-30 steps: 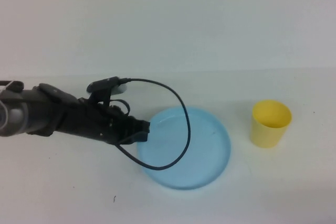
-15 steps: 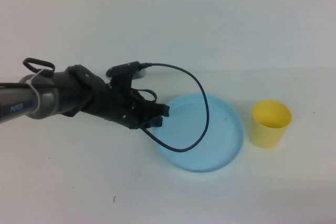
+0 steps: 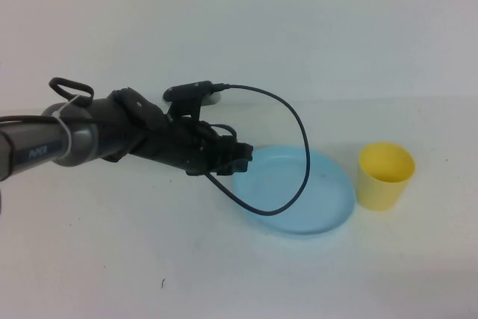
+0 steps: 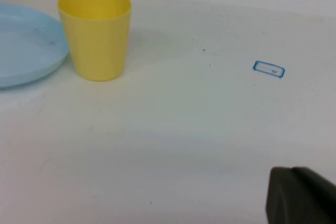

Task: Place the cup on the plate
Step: Place the plate on the center of the table, then pick up the cup from the table

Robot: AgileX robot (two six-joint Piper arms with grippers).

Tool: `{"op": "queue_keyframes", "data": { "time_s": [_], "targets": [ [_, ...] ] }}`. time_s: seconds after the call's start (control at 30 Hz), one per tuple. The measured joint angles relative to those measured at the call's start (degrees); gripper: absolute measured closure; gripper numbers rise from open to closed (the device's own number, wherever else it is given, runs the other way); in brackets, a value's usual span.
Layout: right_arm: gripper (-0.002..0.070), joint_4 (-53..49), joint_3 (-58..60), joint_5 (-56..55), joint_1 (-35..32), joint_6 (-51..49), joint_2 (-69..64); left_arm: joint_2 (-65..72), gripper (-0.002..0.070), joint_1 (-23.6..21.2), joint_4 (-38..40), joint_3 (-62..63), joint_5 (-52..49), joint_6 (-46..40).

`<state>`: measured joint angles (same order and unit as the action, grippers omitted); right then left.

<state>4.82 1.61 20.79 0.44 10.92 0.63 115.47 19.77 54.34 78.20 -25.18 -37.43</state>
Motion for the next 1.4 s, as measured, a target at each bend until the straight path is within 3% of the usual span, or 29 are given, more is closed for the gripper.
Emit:
{"op": "queue_keyframes", "data": {
  "time_s": [0.1, 0.23, 0.4, 0.6, 1.07, 1.33, 1.4],
  "targets": [
    [0.0675, 0.0, 0.0, 0.0, 0.0, 0.0, 0.0, -0.9, 0.0431, 0.0, -0.13, 0.0, -0.22, 0.1],
    [0.0675, 0.0, 0.0, 0.0, 0.0, 0.0, 0.0, -4.99, 0.0676, 0.0, -2.95, 0.0, 0.77, 0.1],
    [0.0675, 0.0, 0.0, 0.0, 0.0, 0.0, 0.0, -15.58, 0.0674, 0.13, -6.85, 0.0, 2.3, -1.65],
    [0.0675, 0.0, 0.0, 0.0, 0.0, 0.0, 0.0, -32.57, 0.0674, 3.52, -11.71, -0.38, 1.94, 0.56],
    [0.0675, 0.0, 0.0, 0.0, 0.0, 0.0, 0.0, -65.95, 0.0674, 21.61, -14.85, -16.52, 8.12, 5.54],
    [0.0675, 0.0, 0.0, 0.0, 0.0, 0.0, 0.0, -69.96, 0.0674, 22.37, -11.49, -23.82, 9.39, 6.5],
    [0.0675, 0.0, 0.0, 0.0, 0.0, 0.0, 0.0, -70.09, 0.0674, 22.37, -12.85, -23.82, 10.48, 2.9]
  ]
}}
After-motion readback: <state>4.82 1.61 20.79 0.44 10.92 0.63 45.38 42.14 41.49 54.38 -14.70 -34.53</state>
